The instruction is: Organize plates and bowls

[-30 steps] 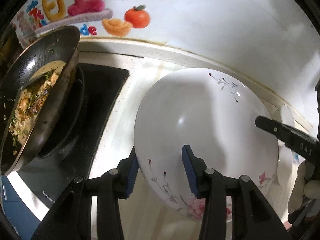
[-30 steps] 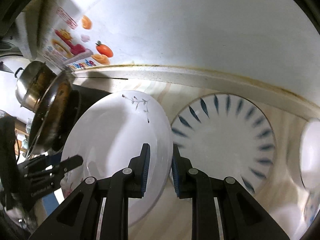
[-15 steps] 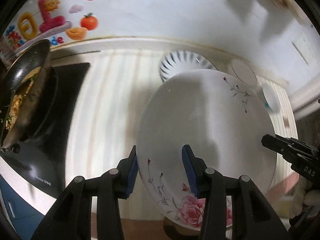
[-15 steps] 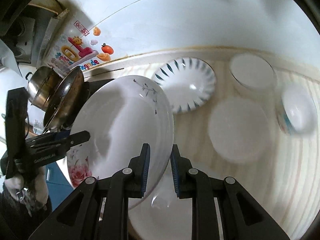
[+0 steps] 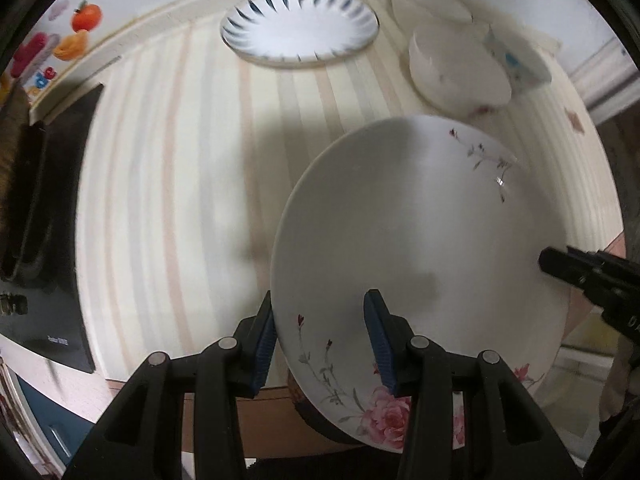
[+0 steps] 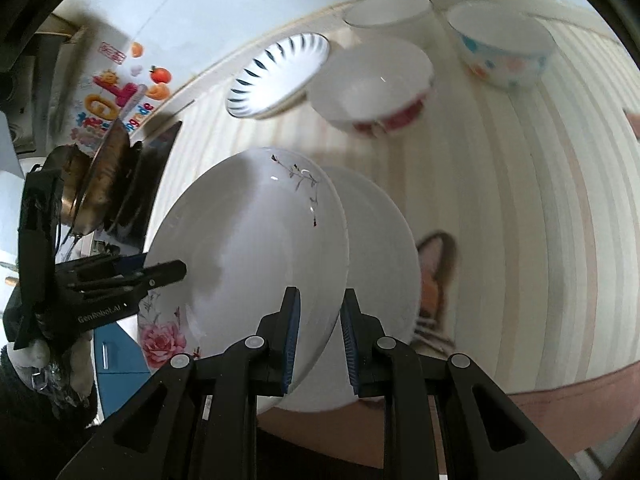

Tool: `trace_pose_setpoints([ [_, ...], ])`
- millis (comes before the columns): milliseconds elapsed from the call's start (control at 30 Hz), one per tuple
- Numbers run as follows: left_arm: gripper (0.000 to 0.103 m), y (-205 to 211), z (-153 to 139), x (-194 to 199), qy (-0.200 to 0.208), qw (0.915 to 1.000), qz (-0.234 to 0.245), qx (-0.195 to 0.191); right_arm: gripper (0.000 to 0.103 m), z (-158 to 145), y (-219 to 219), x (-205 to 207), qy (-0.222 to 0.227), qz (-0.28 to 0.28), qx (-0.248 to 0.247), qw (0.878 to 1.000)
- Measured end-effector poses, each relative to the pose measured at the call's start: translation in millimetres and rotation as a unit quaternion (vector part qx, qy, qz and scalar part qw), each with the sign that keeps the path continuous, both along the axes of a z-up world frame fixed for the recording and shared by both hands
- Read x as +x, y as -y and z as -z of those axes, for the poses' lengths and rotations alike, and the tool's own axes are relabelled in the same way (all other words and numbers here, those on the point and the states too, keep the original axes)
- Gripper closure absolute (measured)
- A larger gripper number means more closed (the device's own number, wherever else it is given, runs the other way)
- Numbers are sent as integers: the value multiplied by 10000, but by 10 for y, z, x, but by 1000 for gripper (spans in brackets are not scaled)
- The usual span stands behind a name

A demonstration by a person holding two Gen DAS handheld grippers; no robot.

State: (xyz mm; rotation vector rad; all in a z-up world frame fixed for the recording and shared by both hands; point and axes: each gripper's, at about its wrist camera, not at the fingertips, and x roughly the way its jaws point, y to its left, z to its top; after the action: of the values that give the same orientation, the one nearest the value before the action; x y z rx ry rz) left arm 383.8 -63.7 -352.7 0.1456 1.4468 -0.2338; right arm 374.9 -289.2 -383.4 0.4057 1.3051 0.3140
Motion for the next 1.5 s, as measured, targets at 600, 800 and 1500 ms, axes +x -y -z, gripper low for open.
trace_pose_setpoints([
  [600,63,280,393,-6,-237,9994,103,236,81,298,151,76,-228,106,-101,9996],
  [800,63,383,497,17,-221,9993,119,289,81,324,153,57,-255,114,-93,9996],
  [1500,63,336,517,-115,-159,9983,354,434,81,252,118,113,-692,237,-506,9960],
])
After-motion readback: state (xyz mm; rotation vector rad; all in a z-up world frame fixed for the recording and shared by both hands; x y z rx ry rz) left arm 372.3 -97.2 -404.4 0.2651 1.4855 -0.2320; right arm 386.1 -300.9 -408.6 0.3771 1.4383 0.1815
